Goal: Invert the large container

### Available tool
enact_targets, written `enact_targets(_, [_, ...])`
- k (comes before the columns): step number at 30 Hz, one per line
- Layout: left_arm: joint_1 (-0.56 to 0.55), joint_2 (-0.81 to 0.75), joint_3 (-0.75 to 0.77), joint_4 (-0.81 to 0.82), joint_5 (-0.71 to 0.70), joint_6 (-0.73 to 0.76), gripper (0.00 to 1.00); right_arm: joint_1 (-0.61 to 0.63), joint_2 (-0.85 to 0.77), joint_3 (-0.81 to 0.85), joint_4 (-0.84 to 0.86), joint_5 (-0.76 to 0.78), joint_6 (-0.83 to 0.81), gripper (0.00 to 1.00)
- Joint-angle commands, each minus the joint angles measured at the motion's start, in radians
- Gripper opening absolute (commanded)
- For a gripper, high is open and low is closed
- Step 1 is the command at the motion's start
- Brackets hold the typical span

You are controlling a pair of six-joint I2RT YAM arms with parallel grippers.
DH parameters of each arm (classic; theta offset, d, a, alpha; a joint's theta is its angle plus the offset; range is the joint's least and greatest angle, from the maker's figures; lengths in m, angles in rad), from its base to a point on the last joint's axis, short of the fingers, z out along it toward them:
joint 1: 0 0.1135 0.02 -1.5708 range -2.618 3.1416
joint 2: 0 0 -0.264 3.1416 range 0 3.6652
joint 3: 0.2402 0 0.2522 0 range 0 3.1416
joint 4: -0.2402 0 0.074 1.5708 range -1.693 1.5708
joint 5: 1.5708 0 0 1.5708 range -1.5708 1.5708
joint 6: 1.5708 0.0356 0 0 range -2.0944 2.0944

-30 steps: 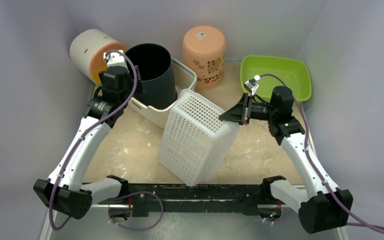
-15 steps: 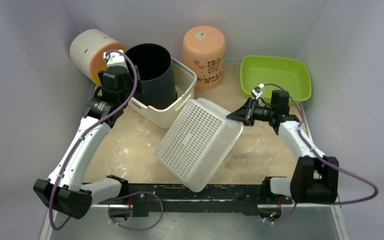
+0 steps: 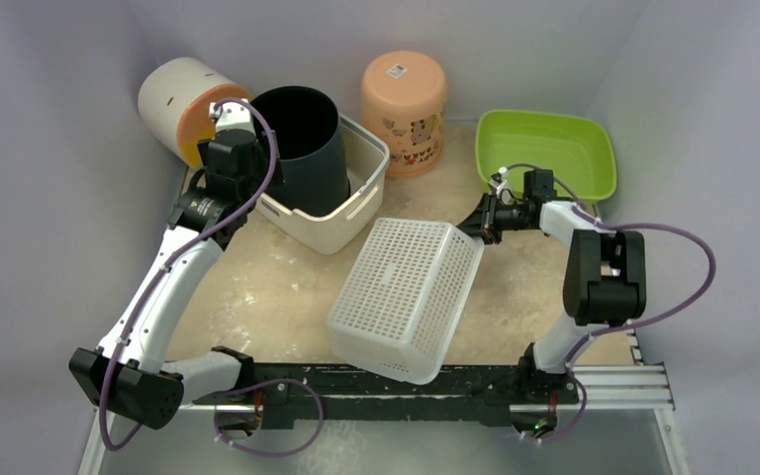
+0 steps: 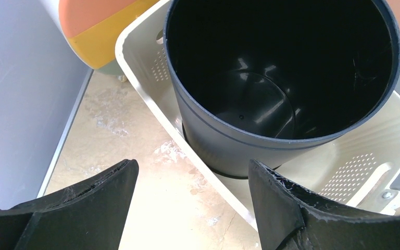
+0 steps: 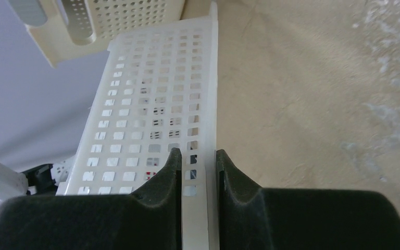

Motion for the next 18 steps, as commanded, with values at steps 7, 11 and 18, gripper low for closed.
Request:
enact_targets(7, [-0.005, 0.008, 0.01, 0.034, -0.007, 0.013, 0.78, -0.007, 0.157, 0.132, 0.065, 0.226, -0.286, 0.25])
enact_targets(11, [-0.005, 0.007, 0.013, 0.032, -0.024, 0.026, 0.78, -0.008, 0.17, 0.164, 0.051, 0.257, -0.293, 0.39])
enact_targets(18, [-0.004, 0.016, 0.015, 0.037, -0.014, 0.023, 0.78, -0.009, 0.19, 0.26, 0.019, 0.297, -0.29, 0.46])
